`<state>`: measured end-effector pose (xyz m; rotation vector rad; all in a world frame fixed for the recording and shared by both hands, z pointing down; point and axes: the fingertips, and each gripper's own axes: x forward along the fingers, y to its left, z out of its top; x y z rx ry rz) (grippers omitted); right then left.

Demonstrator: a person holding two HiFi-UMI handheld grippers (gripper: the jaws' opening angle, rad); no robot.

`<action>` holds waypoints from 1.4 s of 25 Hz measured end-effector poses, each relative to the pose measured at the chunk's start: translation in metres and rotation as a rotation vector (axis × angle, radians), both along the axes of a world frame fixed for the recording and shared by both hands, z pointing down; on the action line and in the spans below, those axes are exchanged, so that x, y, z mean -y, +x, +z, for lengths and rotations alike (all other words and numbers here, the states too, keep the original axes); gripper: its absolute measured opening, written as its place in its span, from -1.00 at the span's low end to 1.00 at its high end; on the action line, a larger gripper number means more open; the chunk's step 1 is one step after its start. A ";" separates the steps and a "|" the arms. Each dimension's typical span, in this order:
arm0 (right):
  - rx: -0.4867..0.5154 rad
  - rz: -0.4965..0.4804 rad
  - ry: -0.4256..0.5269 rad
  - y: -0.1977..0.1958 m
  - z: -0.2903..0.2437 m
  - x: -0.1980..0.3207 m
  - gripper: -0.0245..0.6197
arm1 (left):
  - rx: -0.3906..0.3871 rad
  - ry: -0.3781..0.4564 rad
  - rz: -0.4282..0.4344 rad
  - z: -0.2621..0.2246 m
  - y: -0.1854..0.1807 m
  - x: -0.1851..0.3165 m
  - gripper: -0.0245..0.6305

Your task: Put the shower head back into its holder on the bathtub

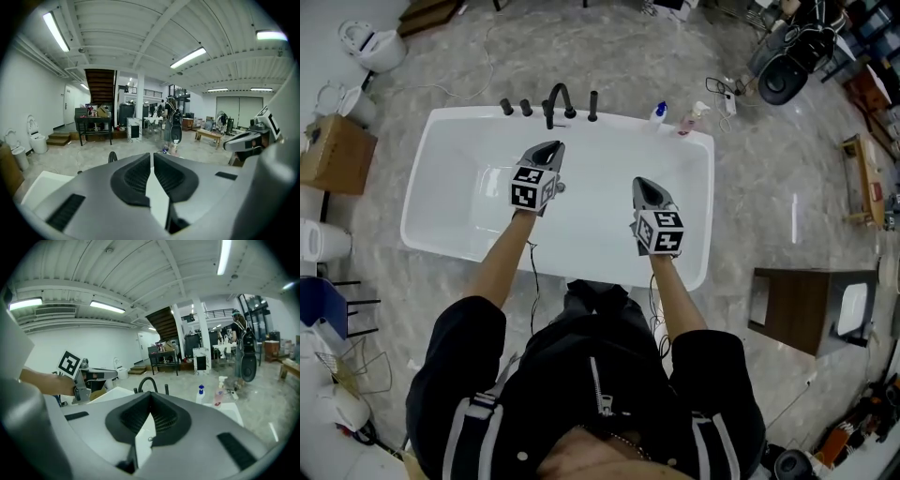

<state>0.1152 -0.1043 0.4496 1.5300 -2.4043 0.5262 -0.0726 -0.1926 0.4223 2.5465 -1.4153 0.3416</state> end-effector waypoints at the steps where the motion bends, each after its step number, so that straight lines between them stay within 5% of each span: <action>1: 0.004 -0.001 0.017 -0.001 -0.010 0.004 -0.90 | -0.011 0.010 -0.009 -0.008 -0.001 -0.002 -0.80; 15: -0.007 -0.004 0.263 -0.015 -0.122 0.029 -0.90 | -0.026 0.211 -0.001 -0.107 -0.023 -0.031 -0.80; 35: -0.002 0.000 0.298 -0.025 -0.128 0.011 -0.90 | -0.048 0.195 0.000 -0.088 -0.036 -0.046 -0.80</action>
